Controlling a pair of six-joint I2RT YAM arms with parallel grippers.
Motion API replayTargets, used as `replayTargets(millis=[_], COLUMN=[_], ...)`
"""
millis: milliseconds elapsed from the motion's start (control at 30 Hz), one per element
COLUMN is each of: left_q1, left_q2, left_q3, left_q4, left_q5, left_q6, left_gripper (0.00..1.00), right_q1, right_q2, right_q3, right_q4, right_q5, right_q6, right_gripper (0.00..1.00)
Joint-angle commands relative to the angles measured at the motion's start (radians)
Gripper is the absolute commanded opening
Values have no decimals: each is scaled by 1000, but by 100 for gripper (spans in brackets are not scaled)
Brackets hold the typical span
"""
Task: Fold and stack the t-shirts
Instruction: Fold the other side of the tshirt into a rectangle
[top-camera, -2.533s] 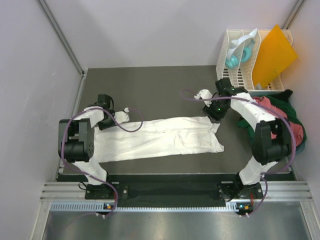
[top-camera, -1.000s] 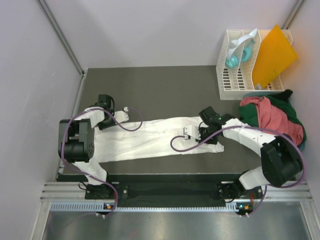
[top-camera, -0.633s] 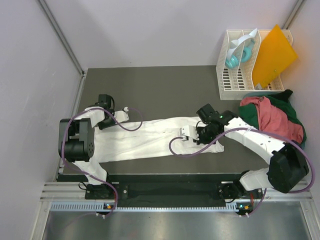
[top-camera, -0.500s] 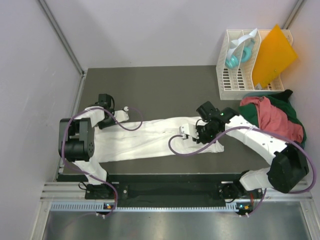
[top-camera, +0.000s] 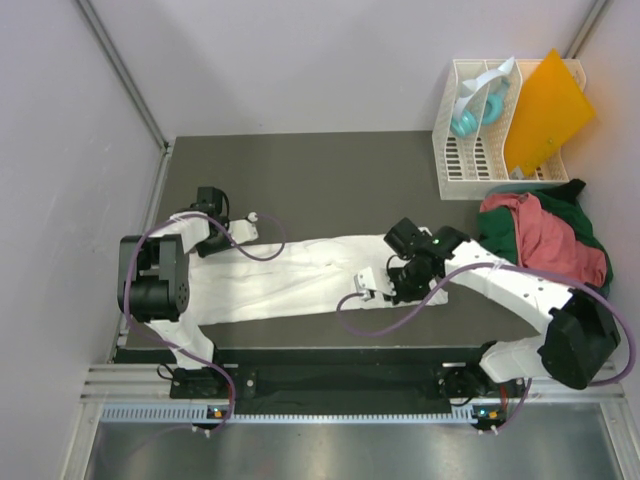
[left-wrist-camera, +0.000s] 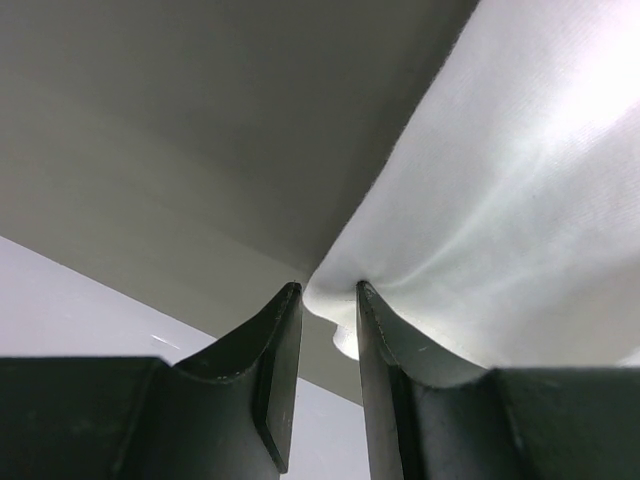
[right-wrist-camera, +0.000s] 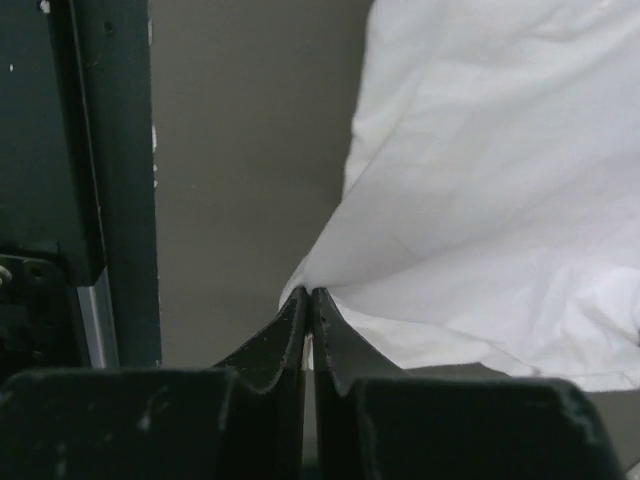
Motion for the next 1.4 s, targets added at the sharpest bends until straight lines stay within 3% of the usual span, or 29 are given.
replayTargets(millis=[0,33,67,100,167,267,667,1367], left_q1=[7,7,7,5,7,7,5,7], left_q2=[2,2,2,2,2,2,5,-17], left_q3=[14,14,15,14,14,9,6,3], left_q4=[27,29,27,29,30,35,49,50], left_q5=[22,22,25,25,25,25,25,39], left_q6=[12,12,10,10,10,9,1,-14], left_gripper=[34,34,34,35,36,37,38,38], right_q1=[43,44,47,45,45,47,100,131], right_q2=[-31,-27,-27,-25,-24,-12,183,403], right_q3=[-73,-82,-91,-90,-67,-10,168,194], right_q4=[-2,6,10,15,15,10,173,377], right_q5=[31,51,62,69,82,73,4,-55], right_q6=[-30,-35,-38,-43,-44,-34,129,244], right_gripper=[5,13,32,39,50,55,50,42])
